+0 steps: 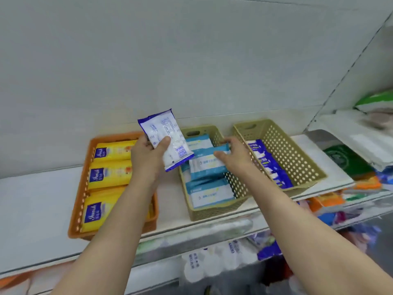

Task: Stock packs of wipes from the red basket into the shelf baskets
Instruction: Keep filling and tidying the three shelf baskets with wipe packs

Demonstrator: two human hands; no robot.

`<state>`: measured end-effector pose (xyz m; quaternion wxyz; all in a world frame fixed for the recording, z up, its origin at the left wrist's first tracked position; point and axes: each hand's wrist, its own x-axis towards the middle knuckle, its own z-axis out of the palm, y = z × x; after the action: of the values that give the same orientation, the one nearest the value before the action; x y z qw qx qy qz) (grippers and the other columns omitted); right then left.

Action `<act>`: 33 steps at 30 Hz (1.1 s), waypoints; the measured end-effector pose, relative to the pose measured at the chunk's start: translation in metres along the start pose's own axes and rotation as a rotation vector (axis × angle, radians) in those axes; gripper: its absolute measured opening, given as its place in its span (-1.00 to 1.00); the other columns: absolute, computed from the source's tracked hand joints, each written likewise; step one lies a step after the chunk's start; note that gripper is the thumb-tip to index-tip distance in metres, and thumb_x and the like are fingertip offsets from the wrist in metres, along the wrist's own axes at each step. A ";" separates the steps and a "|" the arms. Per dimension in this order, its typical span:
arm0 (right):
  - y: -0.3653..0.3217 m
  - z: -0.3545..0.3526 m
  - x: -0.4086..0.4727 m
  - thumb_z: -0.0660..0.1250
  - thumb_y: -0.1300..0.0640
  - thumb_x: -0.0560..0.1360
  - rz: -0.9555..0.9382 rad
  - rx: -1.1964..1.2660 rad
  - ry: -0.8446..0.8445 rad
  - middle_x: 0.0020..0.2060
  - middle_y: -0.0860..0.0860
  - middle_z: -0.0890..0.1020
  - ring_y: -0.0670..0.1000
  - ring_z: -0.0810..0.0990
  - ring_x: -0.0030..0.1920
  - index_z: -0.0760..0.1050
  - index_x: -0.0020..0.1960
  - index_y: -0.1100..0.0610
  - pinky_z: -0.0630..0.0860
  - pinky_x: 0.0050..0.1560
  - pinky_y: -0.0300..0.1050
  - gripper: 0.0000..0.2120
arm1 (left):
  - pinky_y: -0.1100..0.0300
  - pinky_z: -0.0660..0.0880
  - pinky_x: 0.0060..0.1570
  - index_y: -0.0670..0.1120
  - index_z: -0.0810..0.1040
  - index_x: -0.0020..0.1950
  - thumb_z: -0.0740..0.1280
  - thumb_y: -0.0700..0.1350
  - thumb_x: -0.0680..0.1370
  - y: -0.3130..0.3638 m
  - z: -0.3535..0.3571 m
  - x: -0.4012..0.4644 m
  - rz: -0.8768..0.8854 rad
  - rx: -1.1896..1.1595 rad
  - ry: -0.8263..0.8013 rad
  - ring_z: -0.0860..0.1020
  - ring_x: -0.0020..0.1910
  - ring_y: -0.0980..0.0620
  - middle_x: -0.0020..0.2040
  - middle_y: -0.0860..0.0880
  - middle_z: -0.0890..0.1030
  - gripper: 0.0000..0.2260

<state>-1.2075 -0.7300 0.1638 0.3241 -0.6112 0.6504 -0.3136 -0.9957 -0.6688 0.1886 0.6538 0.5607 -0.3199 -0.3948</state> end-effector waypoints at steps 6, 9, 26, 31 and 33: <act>0.009 0.023 0.014 0.37 0.07 0.57 -0.105 -0.200 -0.203 0.06 0.04 0.56 -0.03 0.49 -0.16 0.41 0.27 0.05 0.40 -0.22 -0.13 -0.69 | 0.20 0.64 -0.14 -0.11 0.57 0.11 0.41 -0.26 0.55 -0.008 0.019 -0.012 -0.027 -0.003 0.136 0.70 -0.08 0.07 0.03 -0.03 0.70 -0.84; 0.019 0.030 0.015 0.36 0.08 0.57 -0.256 -0.435 -0.205 0.16 0.10 0.54 0.05 0.53 0.03 0.44 0.28 0.13 0.44 -0.08 -0.11 -0.69 | 0.10 0.65 -0.08 -0.14 0.57 0.15 0.42 -0.24 0.55 -0.009 0.019 -0.013 -0.045 0.005 0.168 0.70 -0.02 -0.02 0.08 -0.09 0.70 -0.82; -0.040 0.024 0.015 0.50 0.21 0.43 -0.592 0.195 -0.035 -0.17 -0.19 0.65 -0.20 0.53 -0.09 0.66 -0.07 0.02 0.42 0.00 -0.38 -0.87 | 0.08 0.62 0.00 -0.13 0.58 0.10 0.35 0.26 0.49 0.008 0.020 0.002 -0.235 -0.073 -0.010 0.70 0.00 -0.01 0.03 -0.11 0.71 -0.52; -0.036 0.030 0.015 0.47 0.19 0.39 -1.032 -0.063 0.055 -0.07 -0.01 0.66 0.00 0.48 0.01 0.68 -0.02 0.13 0.33 0.04 -0.34 -0.84 | 0.23 0.62 -0.25 -0.20 0.54 0.20 0.50 -0.06 0.49 0.012 0.022 0.009 -0.215 -0.040 0.060 0.67 -0.11 0.00 0.07 -0.18 0.67 -0.63; -0.039 0.029 0.016 0.51 0.11 0.39 -1.049 -0.083 -0.013 0.03 -0.01 0.67 0.03 0.50 0.09 0.70 0.01 0.09 0.40 0.11 -0.21 -0.80 | 0.22 0.61 -0.25 -0.19 0.50 0.28 0.52 -0.18 0.47 0.005 0.020 0.011 -0.214 -0.005 0.088 0.67 -0.07 -0.03 0.12 -0.19 0.64 -0.58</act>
<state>-1.1618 -0.7489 0.1772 0.1034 -0.8688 0.2670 -0.4039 -1.0063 -0.6879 0.1965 0.6230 0.6067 -0.2281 -0.4379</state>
